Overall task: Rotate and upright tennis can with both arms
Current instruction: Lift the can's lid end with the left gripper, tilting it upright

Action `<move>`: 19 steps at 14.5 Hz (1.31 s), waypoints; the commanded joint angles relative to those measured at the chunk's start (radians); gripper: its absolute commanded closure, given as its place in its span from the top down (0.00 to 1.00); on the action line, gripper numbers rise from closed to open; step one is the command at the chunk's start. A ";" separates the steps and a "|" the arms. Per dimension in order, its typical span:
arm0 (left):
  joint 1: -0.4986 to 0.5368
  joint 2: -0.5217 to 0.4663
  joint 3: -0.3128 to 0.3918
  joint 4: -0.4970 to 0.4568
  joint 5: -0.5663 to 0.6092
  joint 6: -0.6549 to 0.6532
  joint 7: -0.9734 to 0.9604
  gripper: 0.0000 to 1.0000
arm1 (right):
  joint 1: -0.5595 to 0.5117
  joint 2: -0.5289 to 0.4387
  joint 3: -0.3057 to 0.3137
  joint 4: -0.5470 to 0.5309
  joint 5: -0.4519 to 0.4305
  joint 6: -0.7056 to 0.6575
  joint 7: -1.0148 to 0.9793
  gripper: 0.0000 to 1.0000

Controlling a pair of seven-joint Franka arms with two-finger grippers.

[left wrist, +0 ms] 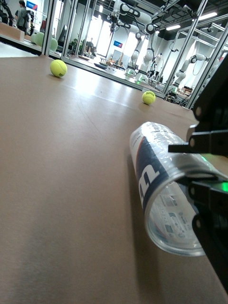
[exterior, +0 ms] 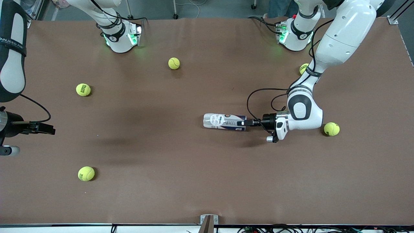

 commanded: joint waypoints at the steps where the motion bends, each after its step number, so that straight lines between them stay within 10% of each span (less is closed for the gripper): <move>1: 0.005 -0.007 -0.003 0.026 -0.022 0.000 0.008 0.00 | -0.007 -0.032 0.017 -0.011 0.004 -0.002 -0.009 1.00; 5: 0.001 -0.059 0.000 0.084 0.056 -0.004 -0.096 0.00 | 0.044 -0.064 0.019 -0.017 -0.016 -0.043 -0.008 1.00; 13: -0.093 -0.173 -0.011 0.219 0.579 -0.006 -0.767 0.00 | -0.005 -0.103 0.019 -0.030 0.006 -0.100 -0.022 1.00; 19: -0.261 -0.188 -0.011 0.331 1.013 -0.007 -1.286 0.00 | -0.002 -0.357 0.027 -0.337 0.003 0.016 -0.023 1.00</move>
